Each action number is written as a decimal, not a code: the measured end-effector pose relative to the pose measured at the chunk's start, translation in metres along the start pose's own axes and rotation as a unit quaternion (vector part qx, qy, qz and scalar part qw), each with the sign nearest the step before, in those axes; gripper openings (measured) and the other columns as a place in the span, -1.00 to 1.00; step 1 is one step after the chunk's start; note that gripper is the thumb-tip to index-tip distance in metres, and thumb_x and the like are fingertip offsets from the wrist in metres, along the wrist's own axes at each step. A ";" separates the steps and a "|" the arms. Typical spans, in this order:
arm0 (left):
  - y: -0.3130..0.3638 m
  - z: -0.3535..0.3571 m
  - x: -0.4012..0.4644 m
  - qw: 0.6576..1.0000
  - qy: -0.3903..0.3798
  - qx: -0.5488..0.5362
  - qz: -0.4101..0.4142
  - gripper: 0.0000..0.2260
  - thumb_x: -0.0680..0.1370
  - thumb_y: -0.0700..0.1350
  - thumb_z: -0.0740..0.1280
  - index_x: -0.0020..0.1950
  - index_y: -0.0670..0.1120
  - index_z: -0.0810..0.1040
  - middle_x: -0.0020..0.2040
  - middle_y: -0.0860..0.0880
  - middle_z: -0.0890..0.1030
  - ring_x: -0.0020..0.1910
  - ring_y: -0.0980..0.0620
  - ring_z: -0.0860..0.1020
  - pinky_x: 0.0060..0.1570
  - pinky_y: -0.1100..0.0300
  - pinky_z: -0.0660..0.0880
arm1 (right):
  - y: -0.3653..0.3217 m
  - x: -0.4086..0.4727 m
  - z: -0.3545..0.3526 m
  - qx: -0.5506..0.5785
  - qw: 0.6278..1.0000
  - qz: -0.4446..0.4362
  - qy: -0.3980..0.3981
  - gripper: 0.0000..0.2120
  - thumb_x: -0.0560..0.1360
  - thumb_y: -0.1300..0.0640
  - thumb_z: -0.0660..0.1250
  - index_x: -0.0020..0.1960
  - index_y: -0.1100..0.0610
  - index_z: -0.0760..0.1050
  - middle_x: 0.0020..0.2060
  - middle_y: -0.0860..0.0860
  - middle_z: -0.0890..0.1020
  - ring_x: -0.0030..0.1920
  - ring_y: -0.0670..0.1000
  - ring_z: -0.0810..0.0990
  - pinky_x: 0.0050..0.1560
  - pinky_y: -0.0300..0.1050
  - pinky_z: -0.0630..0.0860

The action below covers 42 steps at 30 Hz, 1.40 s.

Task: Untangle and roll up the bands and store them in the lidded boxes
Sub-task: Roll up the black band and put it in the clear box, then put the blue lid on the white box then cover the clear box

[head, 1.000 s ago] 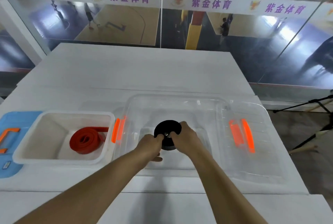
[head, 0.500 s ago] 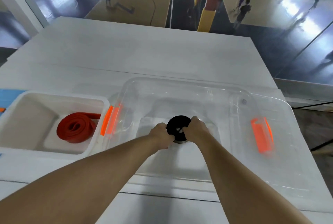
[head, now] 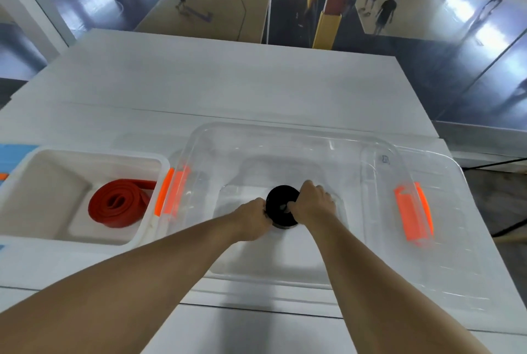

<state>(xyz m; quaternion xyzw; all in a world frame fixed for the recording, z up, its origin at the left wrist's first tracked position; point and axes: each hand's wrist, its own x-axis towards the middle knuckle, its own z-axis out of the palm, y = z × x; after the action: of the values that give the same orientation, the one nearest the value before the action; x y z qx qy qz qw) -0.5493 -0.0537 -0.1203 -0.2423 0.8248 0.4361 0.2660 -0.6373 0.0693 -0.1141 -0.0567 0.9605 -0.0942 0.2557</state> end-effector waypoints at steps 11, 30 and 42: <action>0.012 -0.029 -0.083 0.961 0.142 0.206 0.120 -0.66 0.65 -0.03 0.23 0.43 0.00 0.43 0.40 -0.04 0.46 0.36 -0.10 0.44 0.30 0.05 0.41 | 0.005 -0.064 -0.037 0.033 0.991 -0.120 0.056 -0.54 0.67 0.05 0.22 0.56 0.02 0.33 0.46 0.05 0.44 0.41 0.15 0.45 0.37 0.04 0.39; -0.130 -0.011 -0.321 0.884 0.386 0.235 0.120 -0.75 0.49 -0.11 0.39 0.16 0.01 0.62 0.14 0.04 0.63 0.10 -0.05 0.62 0.11 0.06 0.51 | -0.037 -0.283 0.035 0.225 0.896 -0.328 0.199 -0.64 0.57 0.24 0.39 0.34 0.04 0.56 0.24 -0.06 0.60 0.27 0.03 0.50 0.30 -0.14 0.35; -0.286 -0.054 -0.373 0.900 0.400 0.165 0.043 -0.77 0.47 -0.11 0.45 0.12 0.04 0.63 0.07 0.07 0.64 0.03 -0.02 0.65 0.05 0.11 0.52 | -0.170 -0.359 0.124 0.173 0.918 -0.351 0.067 -0.63 0.61 0.16 0.34 0.40 -0.04 0.52 0.30 -0.15 0.56 0.33 -0.03 0.49 0.30 -0.26 0.28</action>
<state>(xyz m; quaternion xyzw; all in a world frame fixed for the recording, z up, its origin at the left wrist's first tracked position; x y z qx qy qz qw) -0.1044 -0.1809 -0.0209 -0.3133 0.9316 0.1706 -0.0696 -0.2551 -0.0586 -0.0111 -0.3390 0.8623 -0.3462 0.1470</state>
